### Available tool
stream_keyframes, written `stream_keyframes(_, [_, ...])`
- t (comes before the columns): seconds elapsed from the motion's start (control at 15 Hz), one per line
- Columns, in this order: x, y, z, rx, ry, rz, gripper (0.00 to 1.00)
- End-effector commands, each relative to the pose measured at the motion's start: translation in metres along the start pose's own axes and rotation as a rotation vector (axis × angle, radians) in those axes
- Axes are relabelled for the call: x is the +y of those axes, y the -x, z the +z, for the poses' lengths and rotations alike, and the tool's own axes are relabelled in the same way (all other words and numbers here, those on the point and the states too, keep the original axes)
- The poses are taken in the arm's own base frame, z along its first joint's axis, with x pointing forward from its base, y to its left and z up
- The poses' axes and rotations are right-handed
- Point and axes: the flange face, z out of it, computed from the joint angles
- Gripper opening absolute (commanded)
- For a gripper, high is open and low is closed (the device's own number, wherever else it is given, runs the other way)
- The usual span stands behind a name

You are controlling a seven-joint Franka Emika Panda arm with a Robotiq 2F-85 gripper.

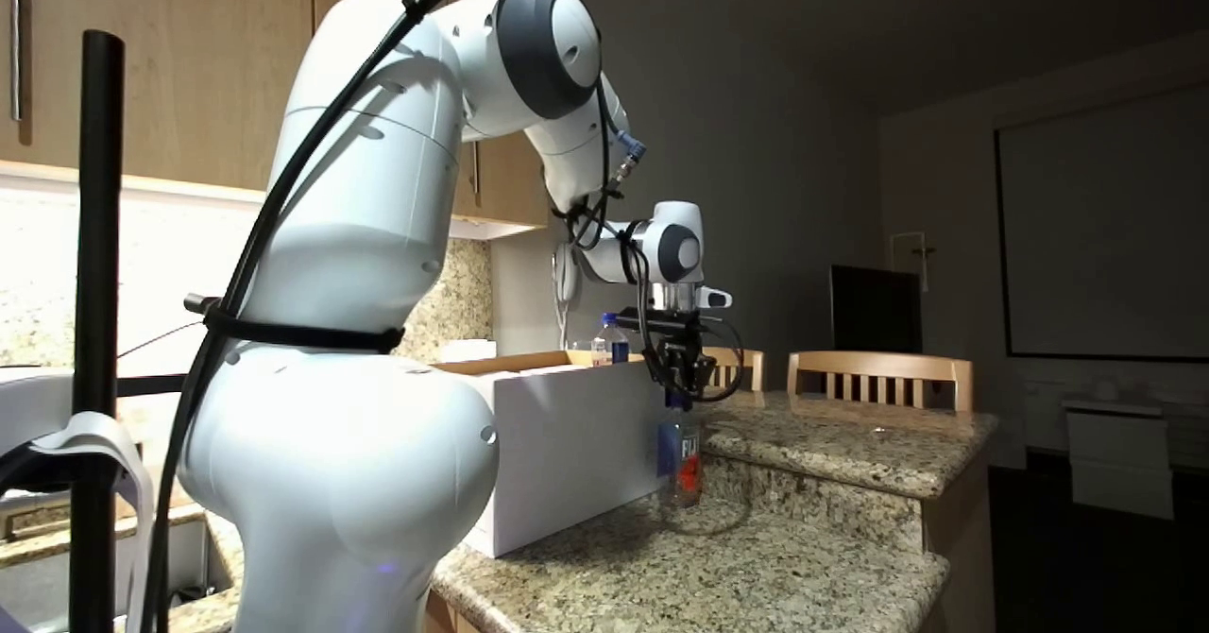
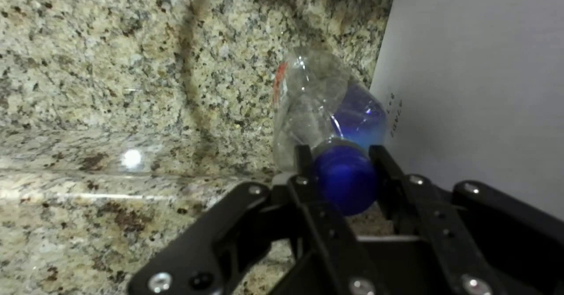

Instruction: Put the water bottle on the counter in the box

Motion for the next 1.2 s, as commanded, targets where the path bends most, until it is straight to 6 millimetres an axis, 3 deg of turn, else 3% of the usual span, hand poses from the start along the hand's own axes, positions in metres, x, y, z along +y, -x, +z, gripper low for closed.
stream_keyframes(0.0, [0.008,-0.003,-0.060,-0.007,0.041,-0.024,0.16])
stream_keyframes(0.33, [0.005,-0.003,-0.139,-0.056,0.090,-0.049,0.15])
stream_keyframes(0.67, [-0.012,0.004,-0.216,-0.063,0.111,-0.078,0.15])
stream_keyframes(0.93, [-0.034,0.012,-0.270,-0.035,0.125,-0.112,0.15])
stream_keyframes(1.13, [-0.060,0.021,-0.299,-0.020,0.107,-0.173,0.15])
